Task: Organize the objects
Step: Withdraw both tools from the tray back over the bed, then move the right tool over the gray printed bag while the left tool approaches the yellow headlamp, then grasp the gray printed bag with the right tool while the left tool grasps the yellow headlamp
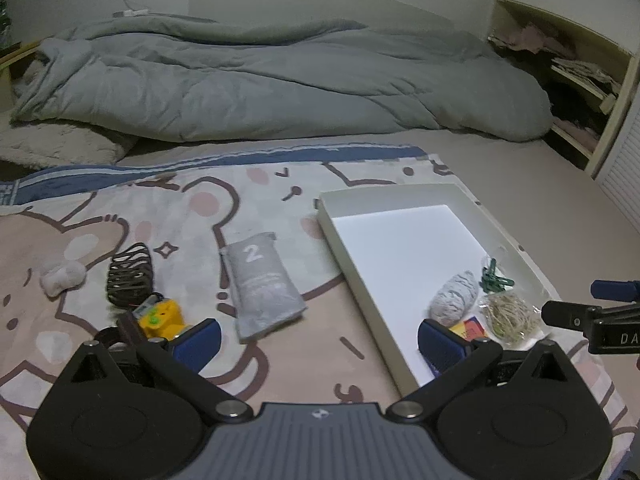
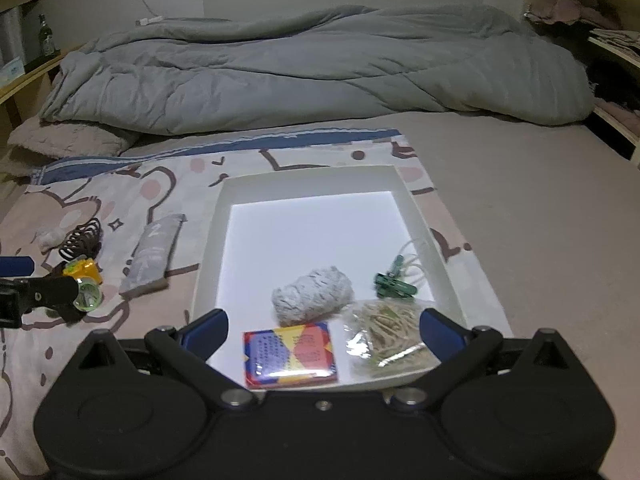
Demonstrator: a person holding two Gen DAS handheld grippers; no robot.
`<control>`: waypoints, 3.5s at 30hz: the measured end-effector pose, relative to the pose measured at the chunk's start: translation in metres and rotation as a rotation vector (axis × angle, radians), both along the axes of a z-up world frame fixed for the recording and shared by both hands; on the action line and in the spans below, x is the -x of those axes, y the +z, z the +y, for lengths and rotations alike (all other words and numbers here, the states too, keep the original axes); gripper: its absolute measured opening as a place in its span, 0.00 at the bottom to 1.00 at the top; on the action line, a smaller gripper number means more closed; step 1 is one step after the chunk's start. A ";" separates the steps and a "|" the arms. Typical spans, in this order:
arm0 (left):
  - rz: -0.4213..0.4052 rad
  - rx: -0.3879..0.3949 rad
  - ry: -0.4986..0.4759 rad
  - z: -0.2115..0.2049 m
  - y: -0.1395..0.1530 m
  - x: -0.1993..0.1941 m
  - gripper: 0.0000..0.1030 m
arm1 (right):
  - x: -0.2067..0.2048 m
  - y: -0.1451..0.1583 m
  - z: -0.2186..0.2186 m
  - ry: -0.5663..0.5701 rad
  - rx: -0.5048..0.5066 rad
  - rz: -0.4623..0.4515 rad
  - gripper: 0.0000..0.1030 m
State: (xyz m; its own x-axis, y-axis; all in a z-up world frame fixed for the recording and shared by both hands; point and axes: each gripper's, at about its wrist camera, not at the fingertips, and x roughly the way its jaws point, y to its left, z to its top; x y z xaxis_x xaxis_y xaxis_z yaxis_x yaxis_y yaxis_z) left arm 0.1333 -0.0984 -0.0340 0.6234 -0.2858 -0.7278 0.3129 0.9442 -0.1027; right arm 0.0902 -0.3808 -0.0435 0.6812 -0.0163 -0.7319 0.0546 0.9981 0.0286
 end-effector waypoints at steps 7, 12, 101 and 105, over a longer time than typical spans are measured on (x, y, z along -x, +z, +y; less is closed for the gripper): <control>-0.013 0.003 0.063 0.031 0.005 -0.001 1.00 | -0.014 0.002 0.025 0.061 -0.014 -0.014 1.00; -0.023 0.000 0.114 0.055 0.008 -0.003 1.00 | -0.025 0.005 0.046 0.100 -0.031 -0.023 1.00; 0.361 0.212 0.498 0.121 -0.115 -0.109 0.66 | -0.174 -0.096 0.173 0.372 -0.110 0.055 0.65; 0.365 0.182 0.418 0.130 -0.111 -0.110 0.62 | -0.177 -0.101 0.174 0.384 -0.122 0.066 0.65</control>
